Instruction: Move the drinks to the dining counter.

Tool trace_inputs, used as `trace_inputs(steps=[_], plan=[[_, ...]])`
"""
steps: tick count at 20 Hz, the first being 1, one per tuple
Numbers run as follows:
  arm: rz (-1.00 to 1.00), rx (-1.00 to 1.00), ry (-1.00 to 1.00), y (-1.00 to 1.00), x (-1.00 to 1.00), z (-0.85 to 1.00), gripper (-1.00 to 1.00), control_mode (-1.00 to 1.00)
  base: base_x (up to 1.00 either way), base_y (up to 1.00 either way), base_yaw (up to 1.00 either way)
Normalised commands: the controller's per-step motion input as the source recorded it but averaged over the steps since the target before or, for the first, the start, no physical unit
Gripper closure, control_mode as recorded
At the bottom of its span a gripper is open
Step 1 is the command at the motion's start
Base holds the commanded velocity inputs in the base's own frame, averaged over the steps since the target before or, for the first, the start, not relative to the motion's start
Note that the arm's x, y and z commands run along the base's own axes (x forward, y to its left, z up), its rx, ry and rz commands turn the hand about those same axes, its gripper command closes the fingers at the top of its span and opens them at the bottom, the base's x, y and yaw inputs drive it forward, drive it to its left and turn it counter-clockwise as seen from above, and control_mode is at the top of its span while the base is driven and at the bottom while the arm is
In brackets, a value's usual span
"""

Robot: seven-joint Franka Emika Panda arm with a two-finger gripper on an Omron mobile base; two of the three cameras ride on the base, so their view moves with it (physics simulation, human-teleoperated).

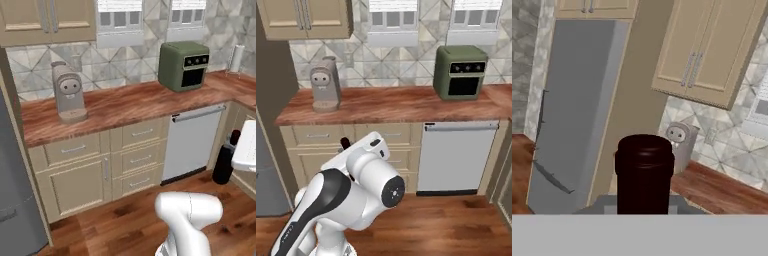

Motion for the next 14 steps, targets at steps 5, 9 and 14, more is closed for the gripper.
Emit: trace_inputs(steps=[5, 9, 14], plan=[[0.0, 0.0, 0.0, 0.0, 0.0, 0.0, 1.0, 1.0, -0.15, 0.31, 0.67], [0.0, 0.0, 0.0, 0.0, 0.0, 0.0, 1.0, 1.0, -0.22, 0.27, 0.65], [0.0, 0.0, 0.0, 0.0, 0.0, 0.0, 1.0, 1.0, -0.58, 0.35, 0.57]])
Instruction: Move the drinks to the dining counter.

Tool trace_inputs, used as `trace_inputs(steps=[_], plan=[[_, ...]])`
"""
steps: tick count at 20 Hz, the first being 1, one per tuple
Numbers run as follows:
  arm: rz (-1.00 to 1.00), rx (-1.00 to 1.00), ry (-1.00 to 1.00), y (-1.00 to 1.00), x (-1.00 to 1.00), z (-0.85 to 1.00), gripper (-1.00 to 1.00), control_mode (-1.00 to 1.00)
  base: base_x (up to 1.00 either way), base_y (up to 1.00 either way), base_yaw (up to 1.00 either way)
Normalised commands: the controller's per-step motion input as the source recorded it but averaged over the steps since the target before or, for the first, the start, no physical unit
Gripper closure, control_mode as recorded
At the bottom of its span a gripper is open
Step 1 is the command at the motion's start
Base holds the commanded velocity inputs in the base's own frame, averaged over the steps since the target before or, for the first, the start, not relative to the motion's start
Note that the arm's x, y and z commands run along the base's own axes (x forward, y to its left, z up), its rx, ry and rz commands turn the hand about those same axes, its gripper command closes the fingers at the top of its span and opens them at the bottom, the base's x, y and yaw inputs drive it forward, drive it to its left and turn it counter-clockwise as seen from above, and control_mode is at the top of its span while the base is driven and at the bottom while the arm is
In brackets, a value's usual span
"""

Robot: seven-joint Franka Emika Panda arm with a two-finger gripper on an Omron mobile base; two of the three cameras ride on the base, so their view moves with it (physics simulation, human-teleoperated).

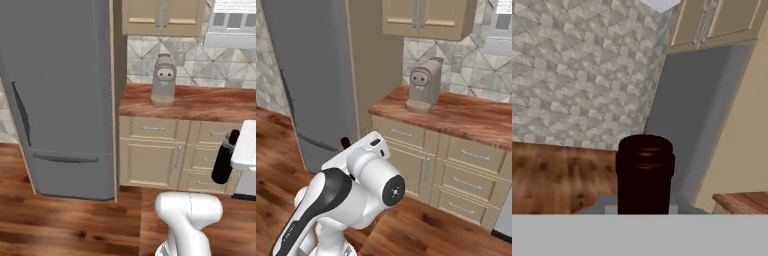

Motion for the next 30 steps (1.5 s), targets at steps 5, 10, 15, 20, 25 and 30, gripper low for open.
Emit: trace_inputs(steps=[5, 10, 15, 20, 25, 30], plan=[[0.0, 0.0, 0.0, 0.0, 0.0, 0.0, 1.0, 1.0, -0.75, 0.51, 0.51], [0.0, 0.0, 0.0, 0.0, 0.0, 0.0, 1.0, 1.0, -0.76, 0.61, 0.47], [0.0, 0.0, 0.0, 0.0, 0.0, 0.0, 1.0, 1.0, -0.43, 0.64, 0.41], [0.0, 0.0, 0.0, 0.0, 0.0, 0.0, 1.0, 1.0, 0.07, 0.36, 0.39], [0.0, 0.0, 0.0, 0.0, 0.0, 0.0, 1.0, 1.0, 0.69, -0.09, 0.27], [0.0, 0.0, 0.0, 0.0, 0.0, 0.0, 1.0, 1.0, 0.75, -0.02, 0.3]])
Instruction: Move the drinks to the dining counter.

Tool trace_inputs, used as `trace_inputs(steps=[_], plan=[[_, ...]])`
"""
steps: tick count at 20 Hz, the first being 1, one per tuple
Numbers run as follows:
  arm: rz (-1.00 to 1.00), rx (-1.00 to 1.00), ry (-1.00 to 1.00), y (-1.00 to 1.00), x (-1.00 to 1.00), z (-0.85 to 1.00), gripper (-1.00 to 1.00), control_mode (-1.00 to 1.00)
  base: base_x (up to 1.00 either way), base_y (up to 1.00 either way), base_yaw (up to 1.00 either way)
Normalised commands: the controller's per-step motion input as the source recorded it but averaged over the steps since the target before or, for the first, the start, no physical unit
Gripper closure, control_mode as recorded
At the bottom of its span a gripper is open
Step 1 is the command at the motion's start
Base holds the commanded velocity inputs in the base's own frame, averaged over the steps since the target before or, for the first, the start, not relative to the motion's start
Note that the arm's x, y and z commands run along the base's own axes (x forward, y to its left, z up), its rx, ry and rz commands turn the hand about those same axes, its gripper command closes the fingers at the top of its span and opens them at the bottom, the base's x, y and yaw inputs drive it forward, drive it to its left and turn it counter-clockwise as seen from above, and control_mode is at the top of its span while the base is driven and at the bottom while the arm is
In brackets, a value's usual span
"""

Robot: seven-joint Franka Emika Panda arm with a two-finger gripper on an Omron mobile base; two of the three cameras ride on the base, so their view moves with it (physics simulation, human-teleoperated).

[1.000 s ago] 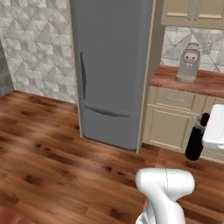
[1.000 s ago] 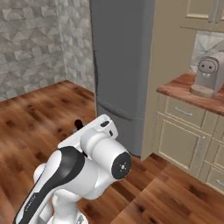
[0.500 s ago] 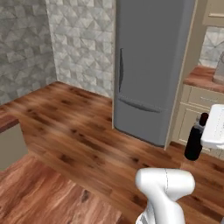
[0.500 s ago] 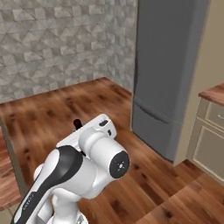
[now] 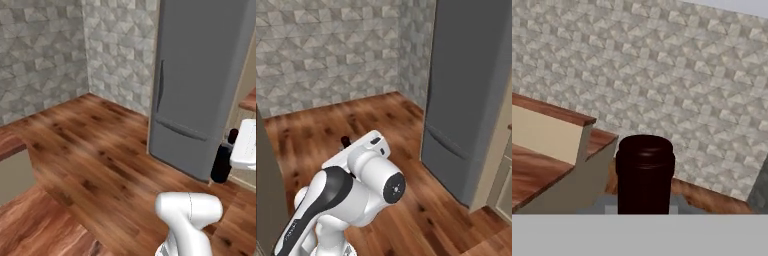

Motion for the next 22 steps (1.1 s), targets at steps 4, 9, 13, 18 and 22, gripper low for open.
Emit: trace_inputs(steps=[4, 9, 13, 18, 22], plan=[[0.0, 0.0, 0.0, 0.0, 0.0, 0.0, 1.0, 1.0, 0.36, 0.25, 0.41], [0.0, 0.0, 0.0, 0.0, 0.0, 0.0, 1.0, 1.0, 0.22, 0.3, 0.57], [0.0, 0.0, 0.0, 0.0, 0.0, 0.0, 1.0, 1.0, 0.31, -0.01, 0.65], [0.0, 0.0, 0.0, 0.0, 0.0, 0.0, 1.0, 1.0, 0.49, -0.23, 0.64], [0.0, 0.0, 0.0, 0.0, 0.0, 0.0, 1.0, 1.0, 0.61, -0.27, 0.61]])
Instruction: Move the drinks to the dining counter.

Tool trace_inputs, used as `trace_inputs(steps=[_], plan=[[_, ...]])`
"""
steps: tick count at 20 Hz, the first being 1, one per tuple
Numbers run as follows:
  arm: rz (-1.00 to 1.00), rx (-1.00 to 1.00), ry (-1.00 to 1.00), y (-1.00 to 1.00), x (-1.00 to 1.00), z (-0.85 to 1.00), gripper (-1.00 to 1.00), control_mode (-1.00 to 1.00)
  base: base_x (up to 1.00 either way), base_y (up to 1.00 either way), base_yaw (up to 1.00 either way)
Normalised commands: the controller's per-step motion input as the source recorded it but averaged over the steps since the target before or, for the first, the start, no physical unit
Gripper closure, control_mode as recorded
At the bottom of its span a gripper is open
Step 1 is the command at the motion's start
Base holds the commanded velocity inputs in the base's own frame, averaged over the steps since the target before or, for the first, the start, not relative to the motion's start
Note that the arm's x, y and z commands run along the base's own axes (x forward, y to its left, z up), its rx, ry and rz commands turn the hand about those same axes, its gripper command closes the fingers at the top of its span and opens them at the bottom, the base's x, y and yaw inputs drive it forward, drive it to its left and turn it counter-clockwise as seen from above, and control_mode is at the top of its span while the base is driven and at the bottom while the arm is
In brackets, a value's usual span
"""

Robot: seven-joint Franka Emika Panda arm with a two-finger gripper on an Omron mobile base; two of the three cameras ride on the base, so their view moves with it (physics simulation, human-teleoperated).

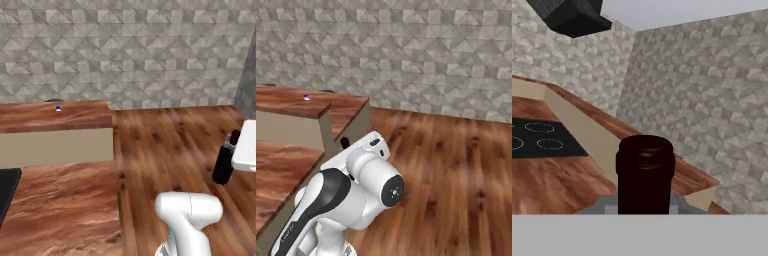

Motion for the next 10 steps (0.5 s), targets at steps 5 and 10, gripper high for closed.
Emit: trace_inputs(steps=[5, 10], plan=[[0.0, 0.0, 0.0, 0.0, 0.0, 0.0, 1.0, 1.0, 0.87, -0.34, 0.55], [0.0, 0.0, 0.0, 0.0, 0.0, 0.0, 1.0, 1.0, 0.99, -0.47, 0.48]])
